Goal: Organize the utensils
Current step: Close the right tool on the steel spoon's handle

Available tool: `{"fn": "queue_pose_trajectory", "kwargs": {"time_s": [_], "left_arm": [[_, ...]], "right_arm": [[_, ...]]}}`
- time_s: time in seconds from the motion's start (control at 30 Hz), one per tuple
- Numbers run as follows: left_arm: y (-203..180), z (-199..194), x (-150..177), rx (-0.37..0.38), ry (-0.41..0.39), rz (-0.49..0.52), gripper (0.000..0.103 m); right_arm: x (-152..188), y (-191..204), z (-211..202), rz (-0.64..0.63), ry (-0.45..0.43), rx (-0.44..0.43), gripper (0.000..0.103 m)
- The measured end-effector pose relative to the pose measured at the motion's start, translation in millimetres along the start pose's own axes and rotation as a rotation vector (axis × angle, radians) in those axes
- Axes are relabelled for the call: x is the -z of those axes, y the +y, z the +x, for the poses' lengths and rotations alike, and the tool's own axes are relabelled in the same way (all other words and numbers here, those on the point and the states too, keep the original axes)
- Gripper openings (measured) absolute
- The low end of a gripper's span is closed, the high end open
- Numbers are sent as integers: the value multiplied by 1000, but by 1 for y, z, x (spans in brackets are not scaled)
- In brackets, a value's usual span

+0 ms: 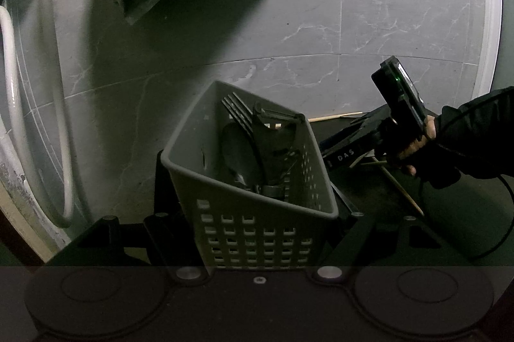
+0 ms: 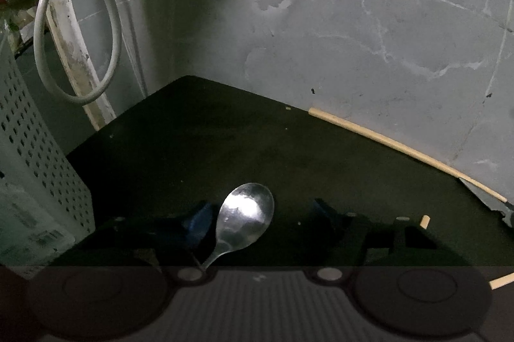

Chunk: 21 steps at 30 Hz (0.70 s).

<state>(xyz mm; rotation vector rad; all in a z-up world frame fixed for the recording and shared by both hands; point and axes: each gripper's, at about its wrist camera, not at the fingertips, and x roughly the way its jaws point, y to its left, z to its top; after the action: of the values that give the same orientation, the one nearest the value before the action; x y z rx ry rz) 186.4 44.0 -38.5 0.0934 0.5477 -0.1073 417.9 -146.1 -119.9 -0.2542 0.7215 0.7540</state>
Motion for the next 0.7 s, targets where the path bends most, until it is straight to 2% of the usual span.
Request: {"fn": "queue_pose_trajectory", "kwargs": {"time_s": [0.2,0.27,0.5,0.7], "left_arm": [[0,0,0,0,0,1,77],[0,0,0,0,0,1,77],[0,0,0,0,0,1,77],[0,0,0,1,-1,1,77]], "right_arm": [[2,11,-3,-8,-5,29,56],[3,13,-5,-8,-8,42,42],[4,28,-5,-26,-1,116,41],[1,54,-3,-173,24,243,39]]}}
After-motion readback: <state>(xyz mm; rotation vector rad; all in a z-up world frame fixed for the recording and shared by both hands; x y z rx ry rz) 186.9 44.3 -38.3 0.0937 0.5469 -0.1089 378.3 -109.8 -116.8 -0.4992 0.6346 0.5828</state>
